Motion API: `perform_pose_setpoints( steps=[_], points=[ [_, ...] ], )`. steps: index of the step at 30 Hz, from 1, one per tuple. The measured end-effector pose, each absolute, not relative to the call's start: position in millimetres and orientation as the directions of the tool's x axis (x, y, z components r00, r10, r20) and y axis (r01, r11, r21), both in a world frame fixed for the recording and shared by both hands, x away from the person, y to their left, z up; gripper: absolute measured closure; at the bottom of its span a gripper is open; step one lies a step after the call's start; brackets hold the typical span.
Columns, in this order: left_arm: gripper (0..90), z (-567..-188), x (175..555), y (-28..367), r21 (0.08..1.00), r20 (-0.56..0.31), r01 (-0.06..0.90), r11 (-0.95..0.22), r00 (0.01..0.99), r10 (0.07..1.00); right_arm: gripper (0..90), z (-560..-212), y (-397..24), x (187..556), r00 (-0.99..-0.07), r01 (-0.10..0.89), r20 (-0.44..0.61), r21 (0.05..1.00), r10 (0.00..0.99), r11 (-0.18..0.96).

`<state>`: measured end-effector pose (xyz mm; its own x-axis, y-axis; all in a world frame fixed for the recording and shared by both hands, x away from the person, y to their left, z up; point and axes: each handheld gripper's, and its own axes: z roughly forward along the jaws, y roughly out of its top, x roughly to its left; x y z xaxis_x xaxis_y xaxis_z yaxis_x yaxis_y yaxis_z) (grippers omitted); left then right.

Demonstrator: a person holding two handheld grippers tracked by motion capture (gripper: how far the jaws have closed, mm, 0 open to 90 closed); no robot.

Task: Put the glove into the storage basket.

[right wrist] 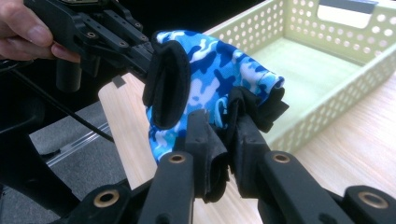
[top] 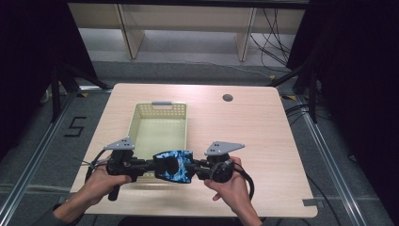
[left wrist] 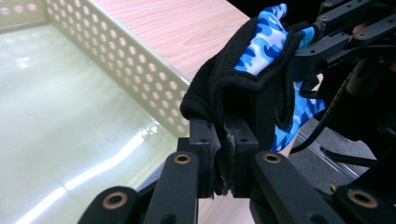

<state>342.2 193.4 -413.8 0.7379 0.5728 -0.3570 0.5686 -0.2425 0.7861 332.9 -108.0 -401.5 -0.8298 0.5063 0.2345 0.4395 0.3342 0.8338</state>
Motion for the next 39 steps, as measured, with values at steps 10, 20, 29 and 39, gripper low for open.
perform_pose_setpoints(
  steps=[10,20,29,39],
  points=[
    [83.0,-405,355,220,0.788,-0.334,0.571,-0.231,0.711,0.619,79.7,-390,-72,357,-0.837,0.445,0.232,0.816,0.496,0.369],
    [82.9,-411,372,241,0.759,-0.339,0.611,-0.225,0.665,0.666,79.6,-394,-45,383,-0.836,0.456,0.211,0.782,0.506,0.426],
    [82.7,-425,386,245,0.729,-0.332,0.641,-0.241,0.638,0.694,79.6,-410,-27,407,-0.819,0.5,0.221,0.727,0.529,0.471],
    [82.1,-442,399,239,0.667,-0.324,0.681,-0.302,0.63,0.706,79.1,-431,-14,423,-0.82,0.52,0.19,0.641,0.54,0.565]
  ],
)
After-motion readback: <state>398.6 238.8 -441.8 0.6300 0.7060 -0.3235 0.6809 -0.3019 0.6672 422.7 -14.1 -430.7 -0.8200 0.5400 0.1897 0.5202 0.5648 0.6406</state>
